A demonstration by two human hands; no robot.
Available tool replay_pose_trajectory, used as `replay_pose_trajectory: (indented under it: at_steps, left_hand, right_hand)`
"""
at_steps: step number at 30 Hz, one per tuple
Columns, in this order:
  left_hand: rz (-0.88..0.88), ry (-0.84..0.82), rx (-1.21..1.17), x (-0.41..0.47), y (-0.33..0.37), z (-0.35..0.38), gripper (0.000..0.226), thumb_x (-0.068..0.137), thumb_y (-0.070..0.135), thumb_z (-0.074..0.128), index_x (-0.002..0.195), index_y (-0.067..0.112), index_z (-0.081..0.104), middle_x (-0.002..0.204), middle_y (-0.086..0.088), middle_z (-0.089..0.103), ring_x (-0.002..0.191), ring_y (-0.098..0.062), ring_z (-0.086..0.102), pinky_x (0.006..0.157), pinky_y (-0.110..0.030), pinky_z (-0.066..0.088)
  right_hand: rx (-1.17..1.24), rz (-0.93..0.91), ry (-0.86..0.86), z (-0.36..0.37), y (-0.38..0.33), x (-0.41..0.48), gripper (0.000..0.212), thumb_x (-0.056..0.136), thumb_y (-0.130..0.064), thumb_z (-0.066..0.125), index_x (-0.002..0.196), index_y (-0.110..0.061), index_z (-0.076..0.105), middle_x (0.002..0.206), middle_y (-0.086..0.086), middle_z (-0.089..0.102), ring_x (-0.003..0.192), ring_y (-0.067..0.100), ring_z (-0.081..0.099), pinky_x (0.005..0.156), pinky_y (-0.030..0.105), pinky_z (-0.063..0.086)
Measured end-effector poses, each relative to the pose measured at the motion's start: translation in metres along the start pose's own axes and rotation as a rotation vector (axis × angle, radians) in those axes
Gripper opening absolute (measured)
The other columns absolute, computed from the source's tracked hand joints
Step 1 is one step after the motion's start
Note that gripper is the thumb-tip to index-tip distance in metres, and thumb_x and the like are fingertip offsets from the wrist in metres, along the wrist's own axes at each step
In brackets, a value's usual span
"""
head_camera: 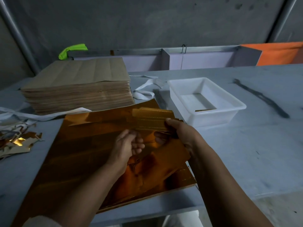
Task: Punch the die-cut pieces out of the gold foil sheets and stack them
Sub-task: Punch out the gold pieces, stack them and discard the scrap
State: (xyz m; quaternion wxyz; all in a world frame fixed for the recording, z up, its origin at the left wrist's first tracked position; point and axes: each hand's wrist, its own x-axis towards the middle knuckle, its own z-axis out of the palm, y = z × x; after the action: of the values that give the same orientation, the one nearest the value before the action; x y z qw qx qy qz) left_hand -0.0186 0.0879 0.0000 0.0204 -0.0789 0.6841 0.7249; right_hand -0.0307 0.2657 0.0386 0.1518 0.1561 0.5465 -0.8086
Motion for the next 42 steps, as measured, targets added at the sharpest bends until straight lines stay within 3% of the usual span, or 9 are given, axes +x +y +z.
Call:
replay_pose_trajectory:
  at_steps: [4,7,10,14,16,19,22,32,42]
  left_hand:
    - [0.045,-0.306,0.341,-0.003,0.003,0.006,0.018,0.100,0.013,0.049,0.104,0.005,0.064,0.097,-0.009,0.067,0.083,-0.012,0.063,0.072,-0.019,0.048]
    - [0.046,-0.456,0.440,-0.002,0.008,0.012,0.017,0.098,0.023,0.056,0.109,0.013,0.066,0.105,-0.002,0.072,0.100,-0.015,0.066,0.092,-0.032,0.050]
    - [0.048,-0.484,0.498,0.001,0.011,0.017,0.015,0.093,0.033,0.063,0.103,0.023,0.068,0.100,0.002,0.073,0.099,-0.015,0.068,0.095,-0.040,0.051]
    - [0.075,-0.532,0.528,0.002,0.007,0.019,0.008,0.092,0.033,0.065,0.094,0.026,0.068,0.086,0.007,0.070,0.086,-0.010,0.066,0.081,-0.030,0.051]
    - [0.086,-0.546,0.510,0.002,0.004,0.018,0.009,0.093,0.030,0.064,0.089,0.025,0.068,0.086,0.006,0.068,0.084,-0.008,0.063,0.078,-0.026,0.049]
    - [0.103,-0.531,0.432,0.001,0.000,0.016,0.010,0.094,0.025,0.064,0.085,0.022,0.070,0.086,0.002,0.068,0.084,-0.011,0.063,0.079,-0.027,0.050]
    - [0.130,-0.507,0.410,0.002,-0.005,0.011,0.012,0.094,0.023,0.063,0.084,0.017,0.068,0.083,0.000,0.065,0.080,-0.011,0.060,0.077,-0.029,0.047]
    - [0.098,-0.360,0.169,0.000,-0.010,0.008,0.019,0.091,0.027,0.062,0.075,0.023,0.071,0.075,0.003,0.068,0.075,-0.012,0.067,0.072,-0.031,0.053]
    - [0.055,-0.171,0.091,0.001,-0.010,0.000,0.018,0.094,0.026,0.058,0.089,0.012,0.068,0.086,-0.006,0.072,0.085,-0.023,0.069,0.075,-0.037,0.052]
  right_hand:
    - [0.054,-0.032,-0.033,0.005,-0.001,0.003,0.028,0.096,-0.025,0.061,0.115,-0.004,0.059,0.087,0.017,0.076,0.077,0.029,0.075,0.066,0.038,0.062]
    - [0.012,-0.043,-0.025,0.005,-0.001,0.003,0.031,0.096,-0.027,0.061,0.114,-0.002,0.062,0.093,0.019,0.075,0.079,0.029,0.075,0.071,0.039,0.062]
    - [-0.069,-0.048,0.004,-0.001,-0.002,0.002,0.034,0.095,-0.031,0.062,0.114,-0.003,0.064,0.098,0.018,0.075,0.086,0.029,0.074,0.082,0.042,0.060]
    - [-0.143,-0.041,0.014,-0.008,-0.004,-0.001,0.034,0.096,-0.035,0.060,0.110,-0.005,0.065,0.080,0.011,0.077,0.064,0.019,0.074,0.045,0.023,0.054]
    - [-0.148,-0.029,0.010,-0.009,-0.002,-0.002,0.035,0.096,-0.035,0.060,0.113,-0.005,0.063,0.087,0.014,0.077,0.068,0.020,0.074,0.048,0.024,0.055]
    - [-0.133,-0.033,0.018,-0.010,0.000,0.000,0.037,0.096,-0.037,0.059,0.118,-0.008,0.059,0.098,0.016,0.076,0.086,0.027,0.074,0.074,0.037,0.061]
    - [-0.001,-0.062,0.036,-0.011,0.001,0.004,0.026,0.098,-0.031,0.058,0.113,-0.010,0.056,0.088,0.012,0.077,0.074,0.022,0.075,0.052,0.027,0.056]
    - [0.275,-0.030,0.079,-0.015,0.005,0.005,0.019,0.100,-0.025,0.054,0.112,-0.012,0.060,0.067,0.007,0.072,0.044,0.015,0.064,0.043,0.026,0.050]
    - [0.252,-0.014,0.144,-0.017,0.004,0.005,0.015,0.102,-0.024,0.050,0.100,-0.011,0.058,0.055,0.001,0.053,0.038,0.007,0.041,0.033,0.016,0.022]
